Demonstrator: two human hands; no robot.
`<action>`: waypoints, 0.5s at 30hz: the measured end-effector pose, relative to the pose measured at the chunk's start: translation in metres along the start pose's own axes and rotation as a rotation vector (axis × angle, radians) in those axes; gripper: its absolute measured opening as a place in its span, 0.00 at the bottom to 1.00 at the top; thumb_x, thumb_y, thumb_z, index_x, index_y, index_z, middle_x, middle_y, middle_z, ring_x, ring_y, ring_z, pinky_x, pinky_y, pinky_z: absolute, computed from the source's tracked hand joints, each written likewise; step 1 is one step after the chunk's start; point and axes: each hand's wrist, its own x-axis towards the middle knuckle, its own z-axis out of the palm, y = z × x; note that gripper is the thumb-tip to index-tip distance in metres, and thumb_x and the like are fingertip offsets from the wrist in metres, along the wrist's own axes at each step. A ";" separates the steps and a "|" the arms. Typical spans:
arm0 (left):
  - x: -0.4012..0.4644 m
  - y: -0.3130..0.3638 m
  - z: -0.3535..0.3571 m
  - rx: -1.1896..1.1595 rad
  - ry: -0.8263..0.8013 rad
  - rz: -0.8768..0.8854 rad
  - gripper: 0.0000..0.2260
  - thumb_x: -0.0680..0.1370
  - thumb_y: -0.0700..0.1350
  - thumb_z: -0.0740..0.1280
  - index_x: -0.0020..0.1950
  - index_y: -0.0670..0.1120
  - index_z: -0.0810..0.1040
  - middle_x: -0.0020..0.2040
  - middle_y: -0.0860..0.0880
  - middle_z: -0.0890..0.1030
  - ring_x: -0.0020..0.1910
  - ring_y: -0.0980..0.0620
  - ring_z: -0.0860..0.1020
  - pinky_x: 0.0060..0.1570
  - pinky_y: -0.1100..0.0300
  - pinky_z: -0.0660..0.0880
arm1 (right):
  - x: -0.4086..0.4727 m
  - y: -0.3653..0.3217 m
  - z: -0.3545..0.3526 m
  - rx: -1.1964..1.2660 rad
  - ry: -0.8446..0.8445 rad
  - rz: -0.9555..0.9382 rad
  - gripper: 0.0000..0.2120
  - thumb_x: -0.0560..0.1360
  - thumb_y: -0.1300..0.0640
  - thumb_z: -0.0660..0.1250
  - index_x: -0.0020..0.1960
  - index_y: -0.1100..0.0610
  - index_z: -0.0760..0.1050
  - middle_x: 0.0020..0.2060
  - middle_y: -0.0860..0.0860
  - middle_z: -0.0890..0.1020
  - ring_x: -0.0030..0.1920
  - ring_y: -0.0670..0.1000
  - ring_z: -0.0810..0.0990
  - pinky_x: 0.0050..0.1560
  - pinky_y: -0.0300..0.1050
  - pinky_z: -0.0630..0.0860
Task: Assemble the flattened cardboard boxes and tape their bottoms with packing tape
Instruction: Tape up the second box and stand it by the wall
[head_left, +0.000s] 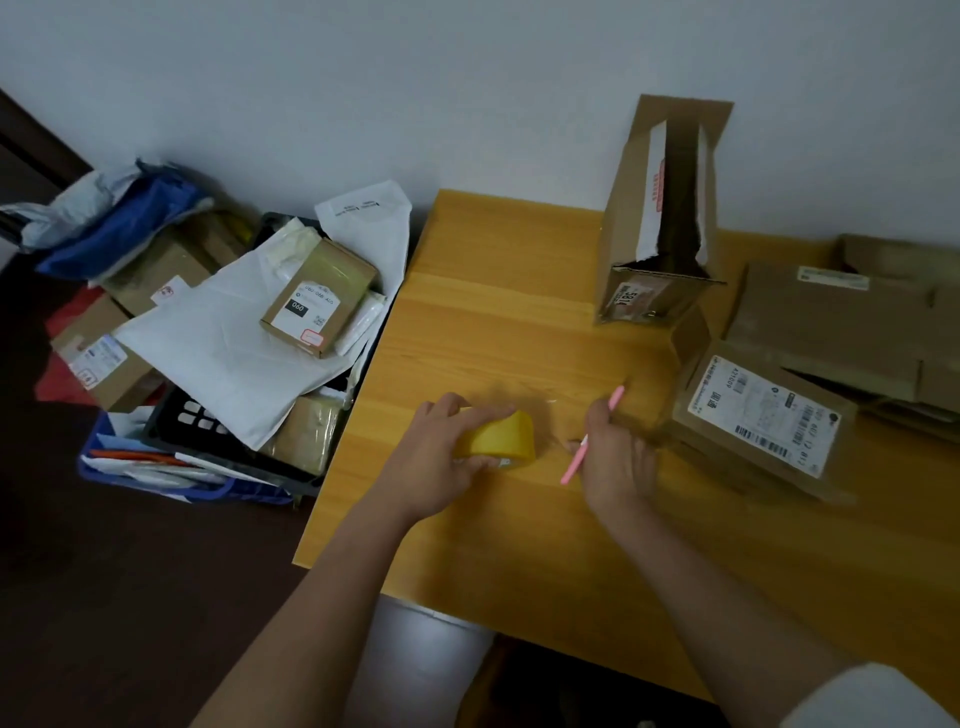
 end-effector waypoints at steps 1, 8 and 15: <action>0.000 0.000 0.000 0.005 0.000 0.000 0.26 0.76 0.50 0.71 0.70 0.65 0.68 0.55 0.53 0.69 0.52 0.52 0.66 0.55 0.60 0.66 | 0.000 -0.001 -0.001 -0.033 0.000 -0.013 0.17 0.80 0.53 0.63 0.64 0.55 0.62 0.45 0.52 0.82 0.42 0.54 0.82 0.35 0.46 0.76; 0.002 0.016 -0.003 0.083 -0.016 -0.074 0.26 0.75 0.51 0.72 0.70 0.62 0.69 0.60 0.49 0.69 0.59 0.46 0.68 0.64 0.48 0.67 | -0.016 0.002 -0.024 0.093 0.220 -0.145 0.12 0.77 0.59 0.68 0.55 0.56 0.66 0.42 0.53 0.78 0.34 0.52 0.78 0.27 0.41 0.67; 0.032 0.074 0.014 0.430 -0.077 -0.108 0.22 0.77 0.55 0.65 0.71 0.56 0.69 0.68 0.48 0.64 0.71 0.47 0.63 0.75 0.42 0.44 | -0.030 0.061 -0.089 0.371 0.492 -0.090 0.11 0.74 0.62 0.70 0.47 0.53 0.68 0.42 0.50 0.73 0.37 0.49 0.73 0.28 0.40 0.71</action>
